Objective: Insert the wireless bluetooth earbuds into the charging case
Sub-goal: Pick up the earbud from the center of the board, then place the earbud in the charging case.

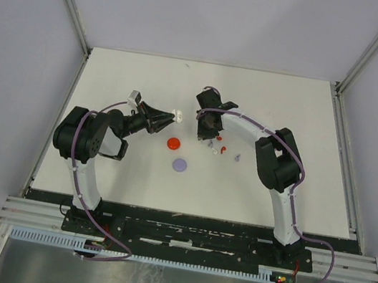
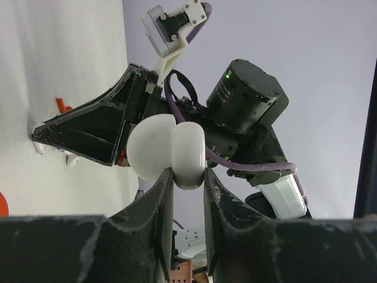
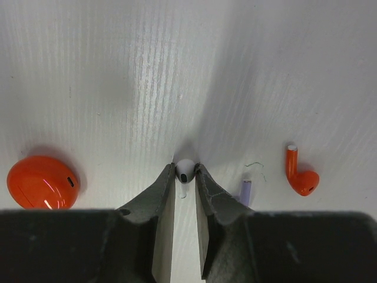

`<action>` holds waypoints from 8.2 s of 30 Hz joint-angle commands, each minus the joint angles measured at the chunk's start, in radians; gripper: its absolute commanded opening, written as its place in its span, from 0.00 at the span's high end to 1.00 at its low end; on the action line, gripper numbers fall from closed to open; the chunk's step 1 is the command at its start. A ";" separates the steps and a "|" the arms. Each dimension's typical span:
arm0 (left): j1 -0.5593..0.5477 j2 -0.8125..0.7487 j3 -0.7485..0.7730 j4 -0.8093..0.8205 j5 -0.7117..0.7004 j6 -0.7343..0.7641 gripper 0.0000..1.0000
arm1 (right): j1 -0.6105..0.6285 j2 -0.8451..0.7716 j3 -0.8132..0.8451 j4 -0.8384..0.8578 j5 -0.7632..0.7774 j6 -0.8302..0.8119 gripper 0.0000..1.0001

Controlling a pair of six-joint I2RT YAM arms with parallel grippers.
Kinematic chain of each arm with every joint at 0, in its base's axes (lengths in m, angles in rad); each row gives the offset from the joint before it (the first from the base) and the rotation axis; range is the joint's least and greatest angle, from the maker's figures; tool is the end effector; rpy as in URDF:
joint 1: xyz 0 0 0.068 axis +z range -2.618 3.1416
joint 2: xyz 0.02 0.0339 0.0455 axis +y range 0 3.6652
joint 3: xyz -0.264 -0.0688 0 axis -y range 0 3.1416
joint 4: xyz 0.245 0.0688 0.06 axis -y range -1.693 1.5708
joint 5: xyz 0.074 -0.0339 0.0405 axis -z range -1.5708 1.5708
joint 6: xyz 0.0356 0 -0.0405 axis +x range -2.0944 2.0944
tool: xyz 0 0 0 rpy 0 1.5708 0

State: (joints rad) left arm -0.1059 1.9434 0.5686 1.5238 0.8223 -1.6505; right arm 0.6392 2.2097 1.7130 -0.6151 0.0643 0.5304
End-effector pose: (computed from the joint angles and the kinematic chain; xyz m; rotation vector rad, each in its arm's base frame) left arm 0.3153 -0.0597 0.1453 -0.5477 1.7484 -1.9160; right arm 0.3785 0.2785 0.1632 -0.1271 2.7078 0.2769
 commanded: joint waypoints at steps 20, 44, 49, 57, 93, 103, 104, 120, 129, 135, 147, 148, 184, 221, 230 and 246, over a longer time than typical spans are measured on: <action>0.009 -0.037 0.000 0.206 0.018 -0.029 0.97 | -0.008 0.021 0.051 0.016 0.019 -0.033 0.65; 0.001 -0.039 -0.002 0.206 0.011 -0.044 0.97 | -0.088 -0.210 -0.127 0.281 -0.066 -0.086 0.82; -0.038 -0.024 0.028 0.205 0.012 -0.073 0.97 | -0.146 -0.368 -0.259 0.439 -0.147 -0.117 0.83; -0.117 0.024 0.110 0.205 0.014 -0.118 0.97 | -0.166 -0.584 -0.503 0.766 -0.223 -0.178 0.98; -0.193 0.046 0.188 0.205 0.099 -0.211 0.97 | -0.167 -0.503 -0.959 2.025 -0.653 -0.188 0.98; -0.195 0.037 0.207 0.206 0.102 -0.225 0.97 | -0.167 -0.484 -0.983 2.056 -0.677 -0.165 0.98; -0.195 0.035 0.209 0.205 0.102 -0.227 0.97 | -0.166 -0.484 -0.987 2.057 -0.678 -0.165 0.98; -0.199 -0.001 0.220 0.205 0.114 -0.247 0.97 | -0.167 -0.474 -1.006 2.057 -0.674 -0.179 0.98; -0.202 -0.016 0.218 0.205 0.120 -0.251 0.97 | -0.167 -0.470 -1.009 2.057 -0.667 -0.181 0.98; -0.201 -0.019 0.221 0.206 0.112 -0.254 0.97 | -0.167 -0.474 -1.021 2.058 -0.664 -0.185 0.98; -0.201 -0.033 0.223 0.205 0.103 -0.256 0.97 | -0.167 -0.501 -1.067 2.058 -0.647 -0.198 0.96; -0.201 -0.034 0.223 0.205 0.103 -0.256 0.97 | -0.167 -0.501 -1.068 2.058 -0.647 -0.197 0.91; -0.201 -0.016 0.155 0.137 -0.031 -0.128 0.97 | -0.123 -0.757 -0.581 0.327 0.016 -0.282 0.01; -0.251 -0.101 0.142 -0.122 -0.003 0.052 0.97 | -0.023 -0.600 -0.425 0.354 0.082 -0.272 0.01; -0.257 -0.099 0.141 -0.130 0.002 0.055 0.97 | -0.026 -0.592 -0.406 0.349 0.092 -0.285 0.01; -0.161 -0.108 0.085 0.056 -0.059 -0.045 0.97 | -0.041 -0.522 -0.453 0.264 0.093 -0.284 0.02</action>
State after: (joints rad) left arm -0.3027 1.8839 0.6807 1.4384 0.8009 -1.6524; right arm 0.6044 1.6341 1.2602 -0.3237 0.1658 0.2558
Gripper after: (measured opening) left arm 0.295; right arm 0.996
